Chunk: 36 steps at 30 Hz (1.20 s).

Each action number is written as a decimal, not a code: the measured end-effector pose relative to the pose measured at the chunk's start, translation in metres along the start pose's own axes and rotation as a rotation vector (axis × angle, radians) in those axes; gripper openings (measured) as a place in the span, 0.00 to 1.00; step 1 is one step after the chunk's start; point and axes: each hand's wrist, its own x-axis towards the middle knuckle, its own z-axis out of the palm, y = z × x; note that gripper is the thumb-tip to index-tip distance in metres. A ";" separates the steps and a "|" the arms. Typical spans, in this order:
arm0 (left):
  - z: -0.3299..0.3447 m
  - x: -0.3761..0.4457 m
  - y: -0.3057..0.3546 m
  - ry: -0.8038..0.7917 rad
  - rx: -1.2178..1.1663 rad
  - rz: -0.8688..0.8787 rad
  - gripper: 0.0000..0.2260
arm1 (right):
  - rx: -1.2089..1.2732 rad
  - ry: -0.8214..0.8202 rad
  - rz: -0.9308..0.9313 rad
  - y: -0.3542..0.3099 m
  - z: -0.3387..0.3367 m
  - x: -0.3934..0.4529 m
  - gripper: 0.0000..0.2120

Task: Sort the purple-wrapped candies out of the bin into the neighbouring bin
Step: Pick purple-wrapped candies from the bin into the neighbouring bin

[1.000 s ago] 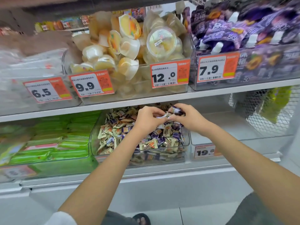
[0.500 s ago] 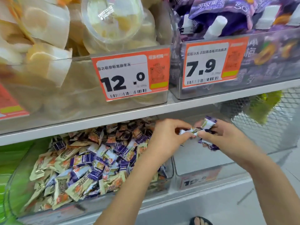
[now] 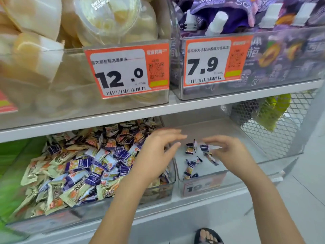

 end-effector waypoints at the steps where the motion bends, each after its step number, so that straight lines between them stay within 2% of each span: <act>1: -0.005 -0.007 -0.003 0.054 -0.025 -0.028 0.12 | -0.011 0.049 0.000 -0.003 0.002 -0.001 0.20; 5: -0.033 -0.030 -0.010 0.250 -0.006 -0.106 0.10 | 0.054 0.289 -0.085 -0.035 0.027 -0.012 0.18; 8: -0.060 -0.053 -0.016 0.229 0.045 -0.214 0.11 | 0.134 0.406 -0.229 -0.078 0.061 -0.029 0.17; 10: -0.075 -0.067 -0.019 0.184 0.103 -0.286 0.11 | 0.154 0.321 -0.313 -0.102 0.084 -0.039 0.14; 12: -0.084 -0.075 -0.022 0.139 0.158 -0.368 0.12 | 0.076 0.054 -0.315 -0.116 0.102 -0.041 0.11; 14: -0.089 -0.078 -0.025 0.108 0.192 -0.467 0.14 | -0.082 -0.205 -0.265 -0.124 0.111 -0.032 0.19; 15: -0.090 -0.079 -0.027 0.114 0.199 -0.522 0.15 | -0.142 -0.238 -0.261 -0.127 0.113 -0.026 0.23; 18: -0.092 -0.077 -0.030 0.234 0.197 -0.608 0.16 | -0.279 -0.182 -0.274 -0.136 0.120 -0.009 0.23; 20: -0.091 -0.074 -0.034 0.304 0.187 -0.642 0.16 | -0.364 -0.228 -0.249 -0.136 0.129 -0.004 0.19; 22: -0.090 -0.073 -0.038 0.294 0.184 -0.699 0.17 | -0.393 -0.299 -0.227 -0.130 0.140 -0.002 0.16; 24: -0.089 -0.073 -0.041 0.248 0.188 -0.721 0.19 | -0.400 -0.339 -0.251 -0.125 0.150 -0.001 0.21; 27: -0.087 -0.071 -0.042 0.189 0.251 -0.700 0.24 | -0.413 -0.349 -0.319 -0.121 0.162 0.001 0.41; 28: -0.085 -0.070 -0.041 0.178 0.267 -0.700 0.25 | -0.429 -0.343 -0.339 -0.120 0.166 0.001 0.44; 30: -0.083 -0.068 -0.039 0.243 0.192 -0.728 0.23 | -0.445 -0.326 -0.351 -0.120 0.173 0.002 0.46; 33: -0.090 -0.067 -0.041 0.463 -0.006 -0.793 0.19 | -0.368 -0.320 -0.353 -0.119 0.179 0.003 0.44; 36: -0.098 -0.073 -0.048 0.430 0.018 -0.826 0.16 | -0.352 -0.287 -0.322 -0.120 0.184 0.000 0.40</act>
